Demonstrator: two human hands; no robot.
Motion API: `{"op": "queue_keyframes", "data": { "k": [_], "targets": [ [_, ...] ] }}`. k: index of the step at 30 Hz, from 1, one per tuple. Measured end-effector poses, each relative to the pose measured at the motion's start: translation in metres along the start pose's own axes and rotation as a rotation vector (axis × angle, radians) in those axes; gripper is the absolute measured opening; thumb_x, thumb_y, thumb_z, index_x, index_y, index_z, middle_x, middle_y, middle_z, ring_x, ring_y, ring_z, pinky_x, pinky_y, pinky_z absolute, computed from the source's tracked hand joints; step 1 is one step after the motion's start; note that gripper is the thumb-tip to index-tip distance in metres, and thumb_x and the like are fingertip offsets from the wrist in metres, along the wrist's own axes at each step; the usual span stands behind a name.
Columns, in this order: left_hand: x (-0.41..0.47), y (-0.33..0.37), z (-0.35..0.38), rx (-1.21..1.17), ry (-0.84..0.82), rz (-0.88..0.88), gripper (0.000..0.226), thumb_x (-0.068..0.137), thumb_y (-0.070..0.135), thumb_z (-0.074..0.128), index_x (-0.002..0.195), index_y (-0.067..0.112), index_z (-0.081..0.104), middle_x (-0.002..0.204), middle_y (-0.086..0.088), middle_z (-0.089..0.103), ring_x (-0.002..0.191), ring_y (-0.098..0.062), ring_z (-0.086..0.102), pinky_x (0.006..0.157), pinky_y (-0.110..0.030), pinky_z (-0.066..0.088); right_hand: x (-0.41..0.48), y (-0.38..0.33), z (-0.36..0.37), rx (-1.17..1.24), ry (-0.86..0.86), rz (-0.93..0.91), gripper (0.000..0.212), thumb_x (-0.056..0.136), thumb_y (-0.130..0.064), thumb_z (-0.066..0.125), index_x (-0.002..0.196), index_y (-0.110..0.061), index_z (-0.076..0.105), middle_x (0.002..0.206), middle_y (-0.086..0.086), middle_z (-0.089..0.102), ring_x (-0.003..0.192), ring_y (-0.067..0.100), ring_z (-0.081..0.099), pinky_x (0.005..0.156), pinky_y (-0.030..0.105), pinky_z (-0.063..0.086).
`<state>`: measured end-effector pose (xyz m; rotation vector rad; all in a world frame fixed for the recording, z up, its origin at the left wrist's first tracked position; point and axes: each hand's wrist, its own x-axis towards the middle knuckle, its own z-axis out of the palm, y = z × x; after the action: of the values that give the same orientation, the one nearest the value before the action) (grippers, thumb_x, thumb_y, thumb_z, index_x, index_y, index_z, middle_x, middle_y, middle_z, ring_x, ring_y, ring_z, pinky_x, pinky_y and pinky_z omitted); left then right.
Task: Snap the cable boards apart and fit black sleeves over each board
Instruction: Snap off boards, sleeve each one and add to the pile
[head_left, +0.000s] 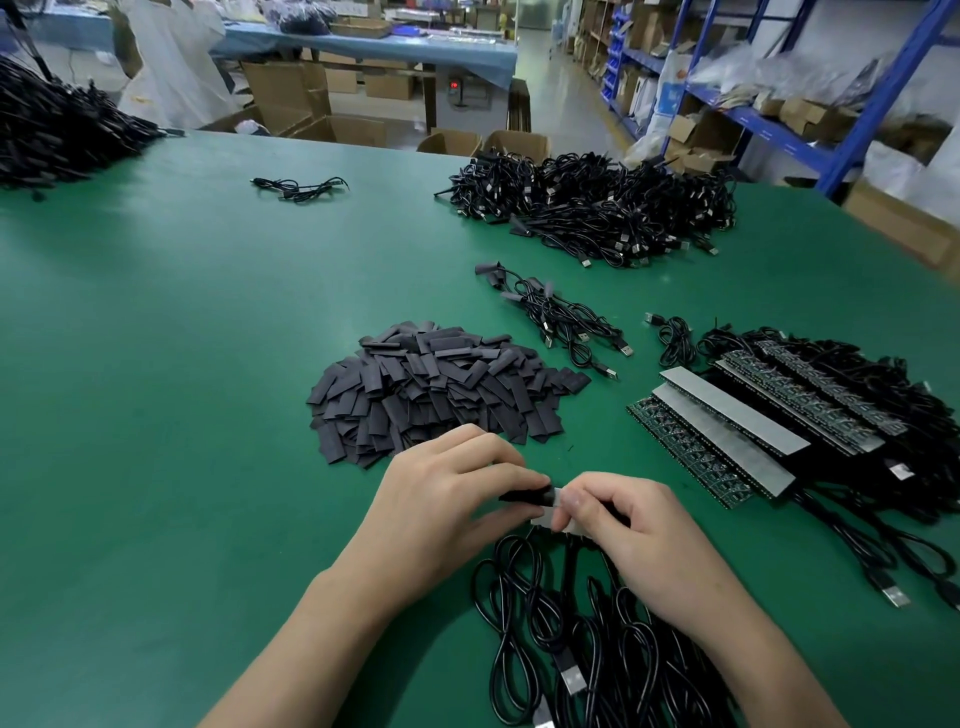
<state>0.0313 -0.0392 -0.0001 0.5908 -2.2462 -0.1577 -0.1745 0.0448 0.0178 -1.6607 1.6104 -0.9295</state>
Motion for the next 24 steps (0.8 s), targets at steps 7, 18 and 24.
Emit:
{"op": "queue_keyframes", "data": {
  "k": [7,18,24],
  "targets": [
    [0.0000,0.0009,0.0010,0.018,-0.018,-0.002,0.015,0.094,0.036,0.077,0.101,0.023,0.080,0.095,0.010,0.069,0.085,-0.011,0.062,0.070,-0.027,0.054,0.0012,0.0021,0.0043,-0.016,-0.043,0.032,0.023,0.103,-0.042,0.058,0.086,-0.042,0.073,0.066,-0.003,0.065,0.063,0.019,0.059,0.063,0.041,0.046],
    [0.0010,-0.0009,-0.0022,0.022,-0.018,-0.022,0.013,0.094,0.035,0.076,0.100,0.025,0.080,0.094,0.011,0.068,0.085,-0.012,0.062,0.069,-0.031,0.054,0.0015,0.0020,0.0028,0.080,0.045,0.038,0.014,0.096,-0.031,0.068,0.083,-0.033,0.072,0.067,0.003,0.057,0.061,0.006,0.047,0.058,0.022,0.037],
    [0.0001,-0.0025,-0.0012,0.045,-0.021,0.015,0.011,0.093,0.033,0.078,0.099,0.023,0.080,0.093,0.009,0.068,0.085,-0.015,0.062,0.066,-0.033,0.055,0.0032,0.0042,0.0051,0.097,0.030,0.058,0.014,0.097,-0.028,0.069,0.084,-0.035,0.073,0.065,-0.011,0.053,0.063,0.006,0.047,0.060,0.024,0.038]
  ]
}}
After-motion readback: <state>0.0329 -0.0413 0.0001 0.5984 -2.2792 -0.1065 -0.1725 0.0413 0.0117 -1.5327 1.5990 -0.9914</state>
